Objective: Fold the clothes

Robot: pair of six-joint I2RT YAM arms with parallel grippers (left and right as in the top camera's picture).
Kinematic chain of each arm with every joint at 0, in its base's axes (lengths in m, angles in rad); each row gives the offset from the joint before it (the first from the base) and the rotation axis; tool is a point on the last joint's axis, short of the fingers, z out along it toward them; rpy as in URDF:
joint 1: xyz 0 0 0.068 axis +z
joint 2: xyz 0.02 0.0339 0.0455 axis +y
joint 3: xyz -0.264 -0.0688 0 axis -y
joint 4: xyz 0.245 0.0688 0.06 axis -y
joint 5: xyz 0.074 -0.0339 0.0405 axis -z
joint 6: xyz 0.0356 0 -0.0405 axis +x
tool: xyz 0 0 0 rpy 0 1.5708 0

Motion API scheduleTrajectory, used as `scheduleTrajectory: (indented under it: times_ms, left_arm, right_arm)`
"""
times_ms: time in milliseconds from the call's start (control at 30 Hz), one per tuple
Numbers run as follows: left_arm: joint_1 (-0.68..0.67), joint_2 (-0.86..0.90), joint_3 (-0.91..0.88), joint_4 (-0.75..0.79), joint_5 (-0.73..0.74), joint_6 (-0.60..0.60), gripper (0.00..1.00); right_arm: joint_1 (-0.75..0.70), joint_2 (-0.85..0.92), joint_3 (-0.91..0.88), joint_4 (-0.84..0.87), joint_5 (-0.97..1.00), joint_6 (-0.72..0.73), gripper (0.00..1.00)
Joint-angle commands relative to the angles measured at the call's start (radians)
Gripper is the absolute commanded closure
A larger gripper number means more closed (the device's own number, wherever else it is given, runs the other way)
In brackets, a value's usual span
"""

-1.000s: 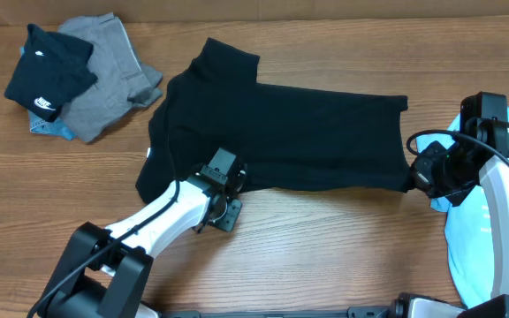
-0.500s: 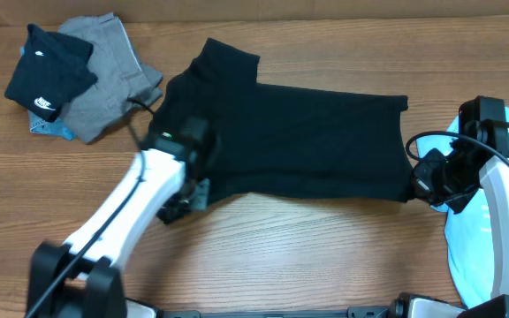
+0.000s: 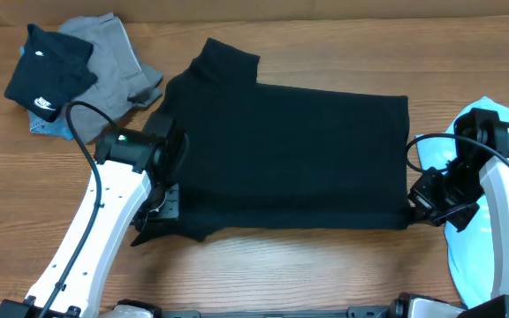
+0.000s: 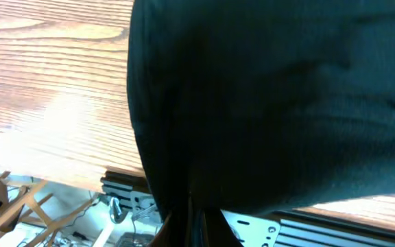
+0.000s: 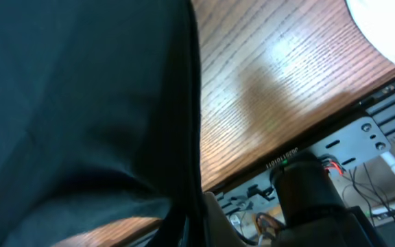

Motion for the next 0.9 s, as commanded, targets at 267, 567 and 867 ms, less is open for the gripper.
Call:
scheduleTrajectory:
  times_ms: [267, 567, 867]
  left_arm:
    - [0.007, 0.005, 0.003, 0.161, 0.007, -0.029, 0.37]
    - [0.006, 0.134, -0.027, 0.523, 0.069, 0.081, 0.94]
    - [0.011, 0.3, -0.027, 0.721, 0.158, 0.148, 0.57]
  right_arm:
    - [-0.002, -0.003, -0.066, 0.133, 0.051, -0.003, 0.48]
    - [-0.001, -0.002, -0.067, 0.42, -0.02, -0.035, 0.6]
    - [0.048, 0.155, -0.067, 0.74, -0.085, -0.033, 0.8]
